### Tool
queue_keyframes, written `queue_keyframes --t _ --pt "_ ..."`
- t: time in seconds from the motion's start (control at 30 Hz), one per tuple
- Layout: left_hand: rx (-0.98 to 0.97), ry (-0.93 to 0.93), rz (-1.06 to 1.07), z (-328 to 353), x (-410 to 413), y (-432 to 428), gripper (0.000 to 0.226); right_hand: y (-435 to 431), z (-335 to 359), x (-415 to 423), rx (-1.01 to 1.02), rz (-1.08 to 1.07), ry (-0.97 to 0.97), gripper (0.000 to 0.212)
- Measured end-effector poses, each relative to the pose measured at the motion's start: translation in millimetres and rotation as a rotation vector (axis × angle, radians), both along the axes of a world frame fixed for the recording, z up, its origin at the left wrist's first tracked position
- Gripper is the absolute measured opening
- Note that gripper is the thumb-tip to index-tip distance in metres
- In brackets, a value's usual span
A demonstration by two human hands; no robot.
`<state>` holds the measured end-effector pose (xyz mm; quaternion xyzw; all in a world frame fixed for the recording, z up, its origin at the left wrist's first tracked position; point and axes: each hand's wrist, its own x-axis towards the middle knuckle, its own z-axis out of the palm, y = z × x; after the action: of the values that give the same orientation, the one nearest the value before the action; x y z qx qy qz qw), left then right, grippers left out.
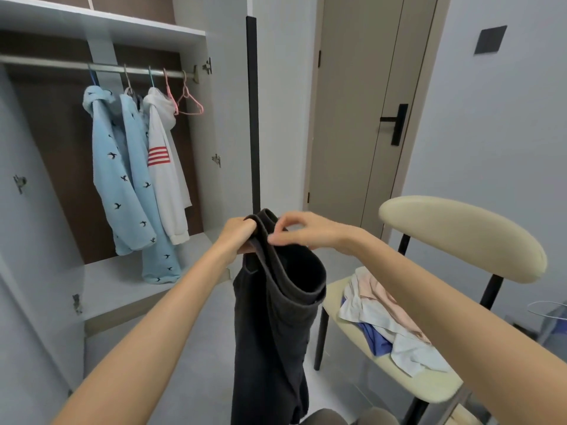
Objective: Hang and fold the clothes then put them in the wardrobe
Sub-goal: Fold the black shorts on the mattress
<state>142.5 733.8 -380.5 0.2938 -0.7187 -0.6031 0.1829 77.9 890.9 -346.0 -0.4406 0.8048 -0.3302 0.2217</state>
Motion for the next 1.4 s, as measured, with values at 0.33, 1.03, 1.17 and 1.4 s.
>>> queue_keyframes --t 0.33,1.03,1.17,1.4 --pt "0.104 0.157 0.131 19.4 9.4 -14.7 0.02 4.5 -39.5 -2.1 0.292 -0.027 0.478 0.021" --pt "-0.41 0.0 -0.171 52.5 -18.1 21.6 0.053 55.6 51.9 -78.1 0.176 -0.473 1.329 0.015" --pt "-0.355 0.101 -0.272 70.7 -37.7 55.6 0.048 88.6 57.2 -97.4 0.08 -0.554 1.294 0.021" --pt "-0.27 0.324 -0.393 98.7 -67.3 147.0 0.036 184.3 81.4 -112.6 -0.047 -0.724 1.156 0.033"
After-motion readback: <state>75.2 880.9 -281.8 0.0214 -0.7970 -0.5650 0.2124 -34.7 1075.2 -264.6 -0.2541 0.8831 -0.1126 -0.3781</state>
